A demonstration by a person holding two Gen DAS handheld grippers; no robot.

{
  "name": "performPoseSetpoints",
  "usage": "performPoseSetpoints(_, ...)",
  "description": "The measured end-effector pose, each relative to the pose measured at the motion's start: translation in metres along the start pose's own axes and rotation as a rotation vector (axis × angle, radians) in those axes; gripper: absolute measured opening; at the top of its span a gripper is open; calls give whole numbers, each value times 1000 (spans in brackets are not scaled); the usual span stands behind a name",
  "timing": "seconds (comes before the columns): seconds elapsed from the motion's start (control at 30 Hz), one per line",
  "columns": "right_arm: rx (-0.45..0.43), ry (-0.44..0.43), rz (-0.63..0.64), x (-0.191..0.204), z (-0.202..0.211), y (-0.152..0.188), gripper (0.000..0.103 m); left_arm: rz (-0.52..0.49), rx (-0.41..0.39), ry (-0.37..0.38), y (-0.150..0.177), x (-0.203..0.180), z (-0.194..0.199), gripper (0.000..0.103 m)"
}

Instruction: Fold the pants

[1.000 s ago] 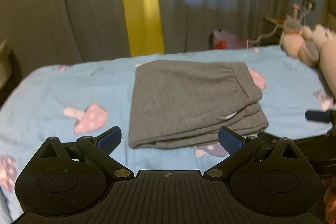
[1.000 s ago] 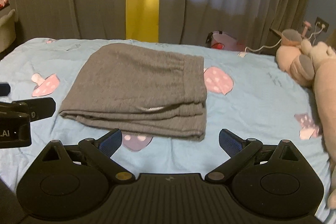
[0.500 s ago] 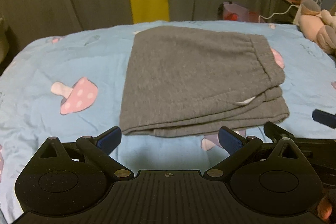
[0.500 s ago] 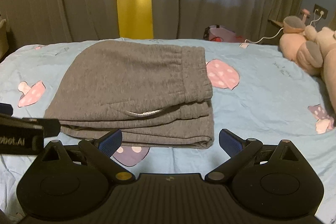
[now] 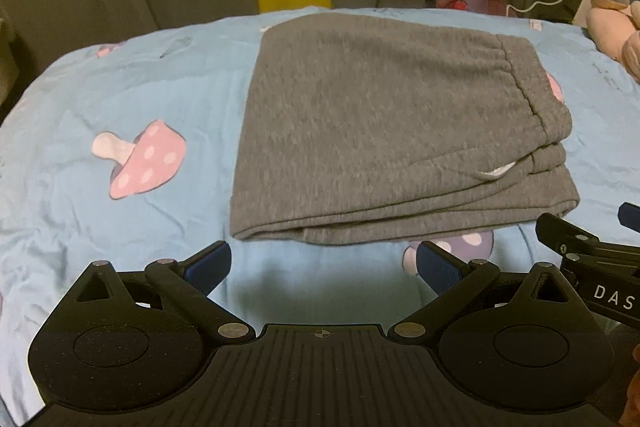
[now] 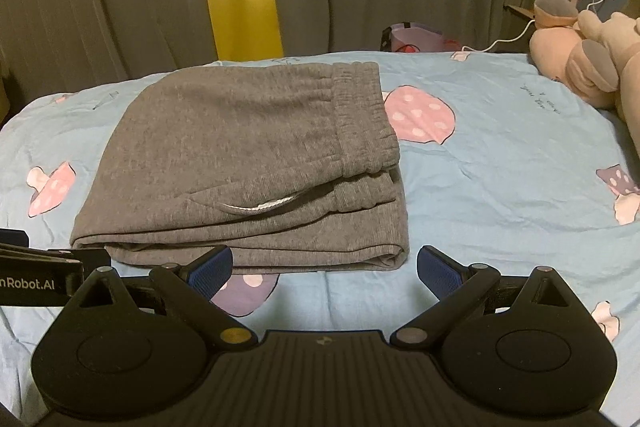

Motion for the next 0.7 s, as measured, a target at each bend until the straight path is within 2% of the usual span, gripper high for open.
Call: performPoseSetpoints(0.7,4,9,-14,-2,-1,1,99,-5,1,11,1,-1,3,102)
Point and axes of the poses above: each gripper's, at about its wrist camera, not at the fingertips, and z roughly against the way its jaws point, x to its left, y to its underside, the point moved 9 cm from there along -z, roughly the way its jaws point, and after that the axes turned 13 degrees about -y, right-handed, at the moved point
